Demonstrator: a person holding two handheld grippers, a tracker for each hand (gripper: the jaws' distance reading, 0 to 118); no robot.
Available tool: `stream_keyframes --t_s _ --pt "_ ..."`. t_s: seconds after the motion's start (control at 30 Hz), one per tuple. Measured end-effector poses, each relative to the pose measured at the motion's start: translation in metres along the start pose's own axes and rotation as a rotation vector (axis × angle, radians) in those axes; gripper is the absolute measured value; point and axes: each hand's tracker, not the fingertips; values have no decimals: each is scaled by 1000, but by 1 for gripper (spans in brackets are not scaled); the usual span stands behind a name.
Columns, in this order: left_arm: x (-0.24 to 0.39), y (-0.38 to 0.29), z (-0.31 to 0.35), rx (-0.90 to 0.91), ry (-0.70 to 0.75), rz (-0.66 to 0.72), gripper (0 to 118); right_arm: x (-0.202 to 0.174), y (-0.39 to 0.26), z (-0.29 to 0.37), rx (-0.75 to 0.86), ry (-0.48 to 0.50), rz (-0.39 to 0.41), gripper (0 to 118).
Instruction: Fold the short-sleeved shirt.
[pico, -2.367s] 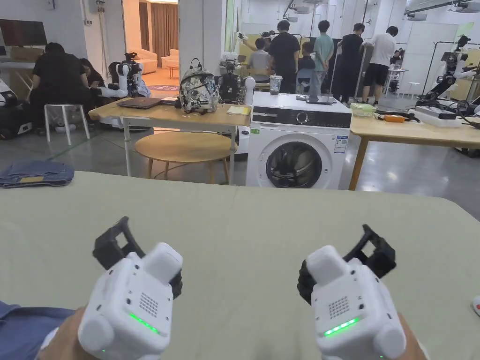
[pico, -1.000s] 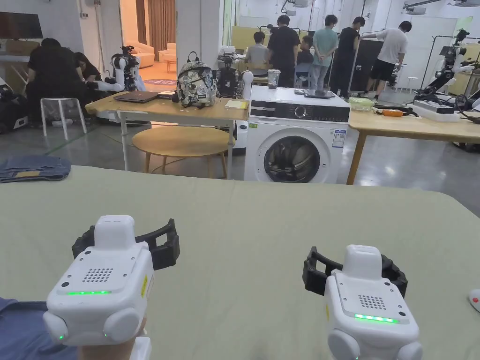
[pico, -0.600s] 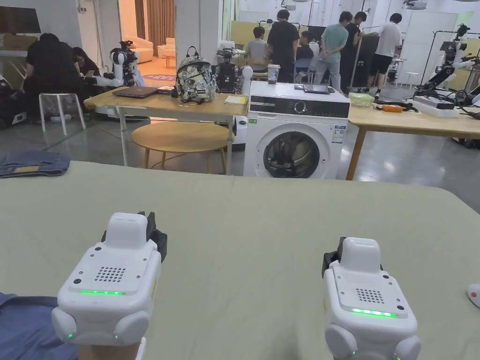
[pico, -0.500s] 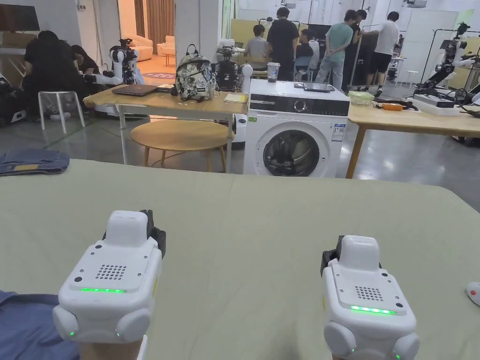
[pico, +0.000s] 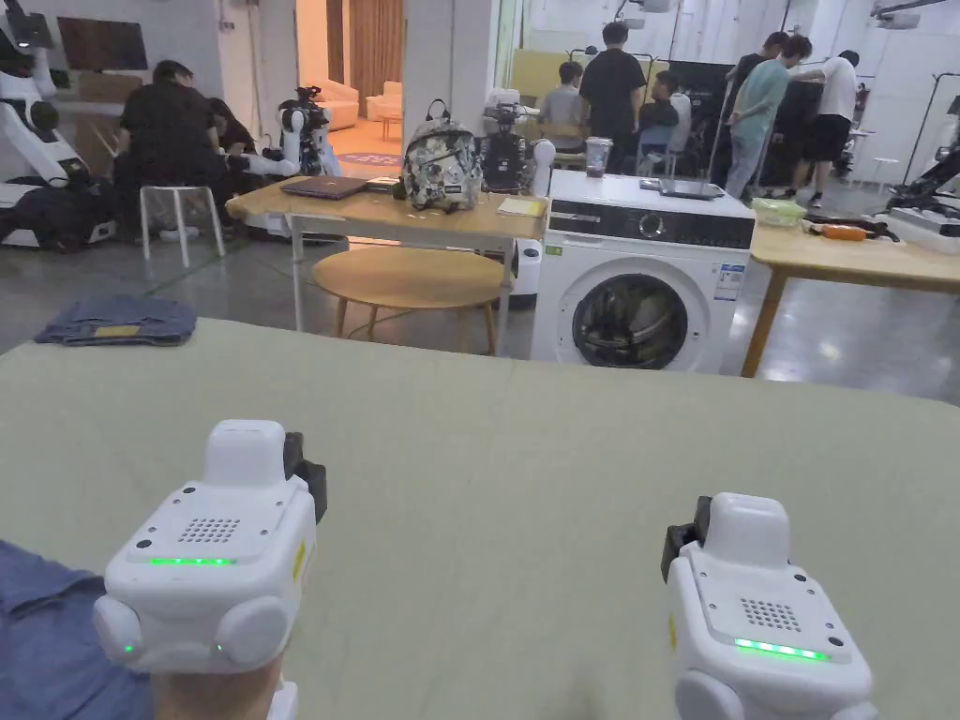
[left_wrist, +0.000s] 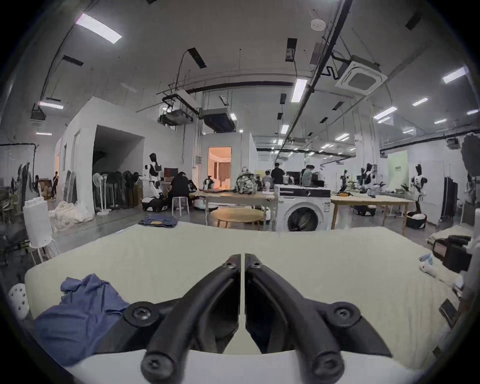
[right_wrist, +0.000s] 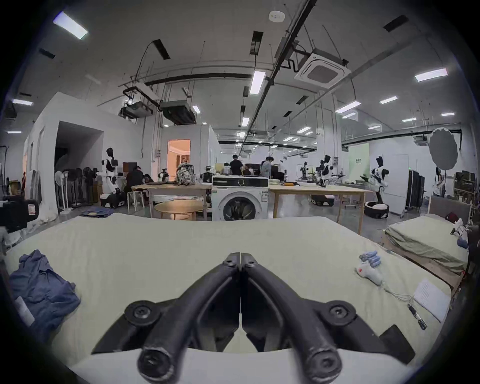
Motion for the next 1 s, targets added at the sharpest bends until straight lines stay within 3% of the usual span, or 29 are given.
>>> stream_keyframes --t_s 0.33,0.57,0.9,0.93,1.0 --pt "-102 -3 26 -117 184 -73 0 -88 -4 -1 -34 189 30 0" --pt "-192 -11 43 -324 267 24 0 -136 -14 -3 -71 290 61 0" --pt "-283 -56 11 -684 198 195 0 -166 -35 -12 -143 352 103 0" --pt "-287 -62 5 -701 187 216 1 -167 -37 -13 -148 353 107 0" --pt "-295 -75 -11 -778 163 256 16 -166 -40 -15 -159 349 117 0"
